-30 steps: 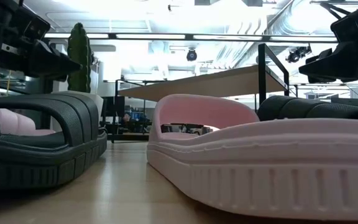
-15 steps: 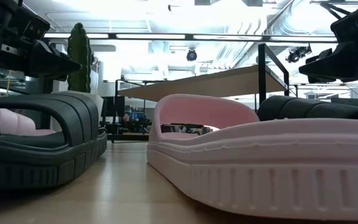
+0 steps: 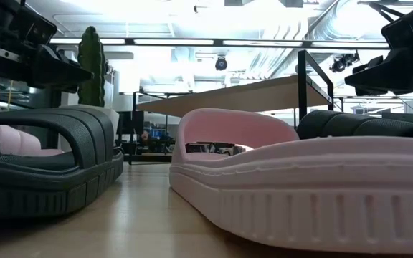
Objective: Pick and place slides into the shelf
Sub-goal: Put the right pink slipper on the shelf
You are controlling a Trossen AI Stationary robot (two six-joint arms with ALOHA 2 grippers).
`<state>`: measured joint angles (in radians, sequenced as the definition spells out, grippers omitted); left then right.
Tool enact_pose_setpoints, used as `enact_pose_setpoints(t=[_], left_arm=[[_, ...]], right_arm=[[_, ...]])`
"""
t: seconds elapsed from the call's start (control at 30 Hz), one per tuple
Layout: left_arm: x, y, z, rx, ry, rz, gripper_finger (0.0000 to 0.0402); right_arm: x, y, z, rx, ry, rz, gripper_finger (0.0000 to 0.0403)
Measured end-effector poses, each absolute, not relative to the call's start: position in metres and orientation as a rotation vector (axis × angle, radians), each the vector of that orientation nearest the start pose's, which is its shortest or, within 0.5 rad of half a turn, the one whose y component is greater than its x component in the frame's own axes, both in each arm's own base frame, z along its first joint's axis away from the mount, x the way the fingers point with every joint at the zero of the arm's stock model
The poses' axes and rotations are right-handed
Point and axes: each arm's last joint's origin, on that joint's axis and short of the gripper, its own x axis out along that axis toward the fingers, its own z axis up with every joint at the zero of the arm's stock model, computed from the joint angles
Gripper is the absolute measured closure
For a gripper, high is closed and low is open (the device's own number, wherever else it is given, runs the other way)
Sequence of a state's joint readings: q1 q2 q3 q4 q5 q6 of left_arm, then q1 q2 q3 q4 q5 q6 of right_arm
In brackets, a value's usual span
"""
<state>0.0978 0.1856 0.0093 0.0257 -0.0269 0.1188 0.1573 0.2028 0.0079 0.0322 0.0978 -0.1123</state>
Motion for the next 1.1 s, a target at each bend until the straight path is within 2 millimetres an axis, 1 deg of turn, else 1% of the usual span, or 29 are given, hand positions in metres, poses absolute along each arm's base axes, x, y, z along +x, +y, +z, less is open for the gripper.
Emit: enact_pose_setpoints(t=[0.53, 0.7, 0.8, 1.0, 1.1], left_arm=[[0.1071, 0.0121, 0.1537, 0.113, 0.161, 0.141, 0.0401], [0.1071, 0.0121, 0.1537, 0.113, 0.161, 0.141, 0.0401], [0.1071, 0.0121, 0.1536, 0.113, 0.161, 0.141, 0.0401], [0.1071, 0.0120, 0.1537, 0.089, 0.159, 0.143, 0.0401], [0.1071, 0.0121, 0.1536, 0.026, 0.155, 0.148, 0.0401]], right_arm=[[0.1078, 0.0142, 0.1525, -0.135, 0.157, 0.068, 0.0402], [0.1078, 0.0142, 0.1525, -0.276, 0.153, 0.080, 0.0402], [0.1078, 0.0142, 0.1525, -0.315, 0.151, 0.082, 0.0402], [0.1079, 0.0142, 0.1535, -0.308, 0.141, 0.081, 0.0402], [0.1080, 0.0143, 0.1542, -0.236, 0.137, 0.076, 0.0402]])
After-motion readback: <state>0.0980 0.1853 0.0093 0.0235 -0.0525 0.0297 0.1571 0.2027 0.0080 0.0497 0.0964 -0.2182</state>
